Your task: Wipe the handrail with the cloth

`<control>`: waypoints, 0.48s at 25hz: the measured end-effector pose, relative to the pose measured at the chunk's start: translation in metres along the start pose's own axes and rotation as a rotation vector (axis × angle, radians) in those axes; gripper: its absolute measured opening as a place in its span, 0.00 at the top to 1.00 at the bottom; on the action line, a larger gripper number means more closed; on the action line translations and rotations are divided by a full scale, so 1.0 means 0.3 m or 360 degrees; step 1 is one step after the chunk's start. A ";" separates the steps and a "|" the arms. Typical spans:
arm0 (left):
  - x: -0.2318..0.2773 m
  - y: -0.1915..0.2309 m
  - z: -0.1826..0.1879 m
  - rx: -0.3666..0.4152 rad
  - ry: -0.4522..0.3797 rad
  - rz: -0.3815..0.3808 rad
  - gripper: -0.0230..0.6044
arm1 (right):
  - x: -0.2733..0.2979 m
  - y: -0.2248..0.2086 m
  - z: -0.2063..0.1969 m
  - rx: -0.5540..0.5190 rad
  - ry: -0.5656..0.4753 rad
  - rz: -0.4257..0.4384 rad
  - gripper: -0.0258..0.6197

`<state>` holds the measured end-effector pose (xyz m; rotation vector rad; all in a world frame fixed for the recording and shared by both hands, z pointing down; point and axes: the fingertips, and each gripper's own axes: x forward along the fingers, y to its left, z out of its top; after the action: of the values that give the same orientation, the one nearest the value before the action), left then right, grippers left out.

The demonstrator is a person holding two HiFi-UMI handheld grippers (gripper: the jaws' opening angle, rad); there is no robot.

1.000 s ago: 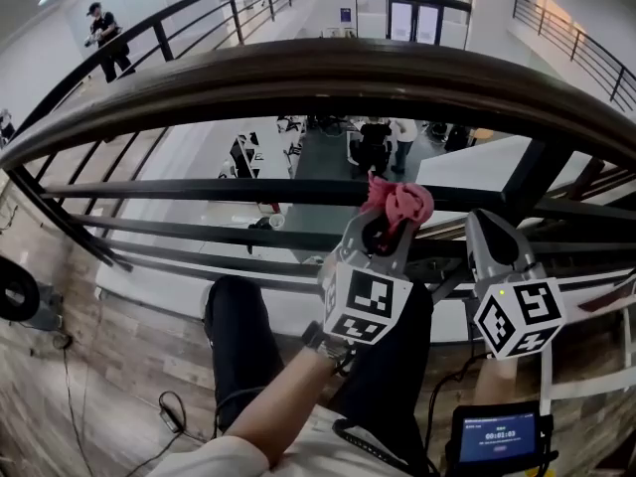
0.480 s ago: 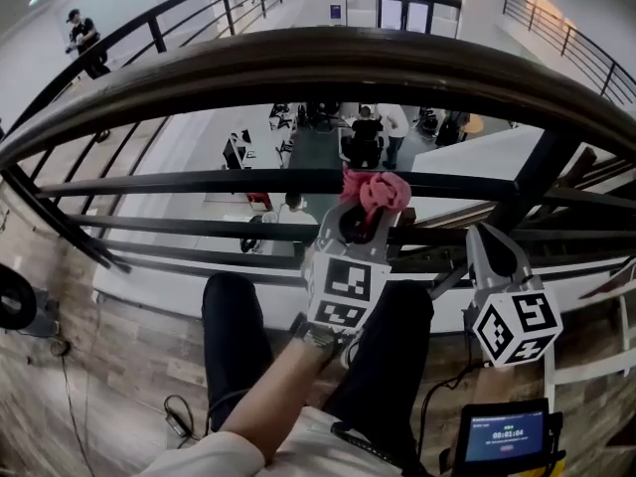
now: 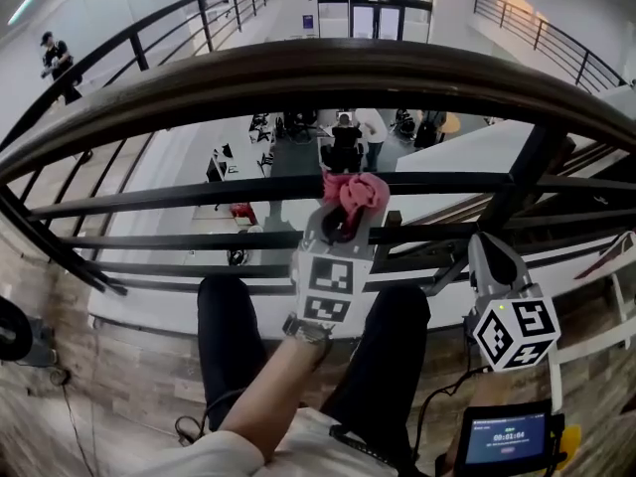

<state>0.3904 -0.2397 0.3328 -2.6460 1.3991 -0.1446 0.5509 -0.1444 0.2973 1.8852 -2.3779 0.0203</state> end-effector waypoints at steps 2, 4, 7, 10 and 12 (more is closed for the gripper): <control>-0.014 0.016 -0.002 -0.0003 -0.0006 -0.0012 0.85 | 0.003 0.024 0.008 -0.0001 -0.0003 -0.0011 0.96; -0.027 0.029 -0.003 -0.0002 -0.0008 -0.0031 0.85 | 0.010 0.048 0.018 -0.0002 -0.0009 -0.0022 0.96; -0.047 0.050 -0.004 0.0011 -0.0018 -0.0059 0.85 | 0.032 0.087 0.031 -0.0007 -0.0015 -0.0029 0.96; -0.069 0.069 0.000 0.0025 -0.0027 -0.0081 0.85 | 0.059 0.131 0.049 -0.0014 -0.0019 -0.0019 0.96; -0.085 0.085 0.005 0.0031 -0.0033 -0.0086 0.85 | 0.078 0.160 0.060 -0.0023 -0.0019 -0.0005 0.96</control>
<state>0.3556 -0.2328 0.3266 -2.6626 1.3139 -0.1358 0.4975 -0.1573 0.2842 1.8879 -2.3760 -0.0086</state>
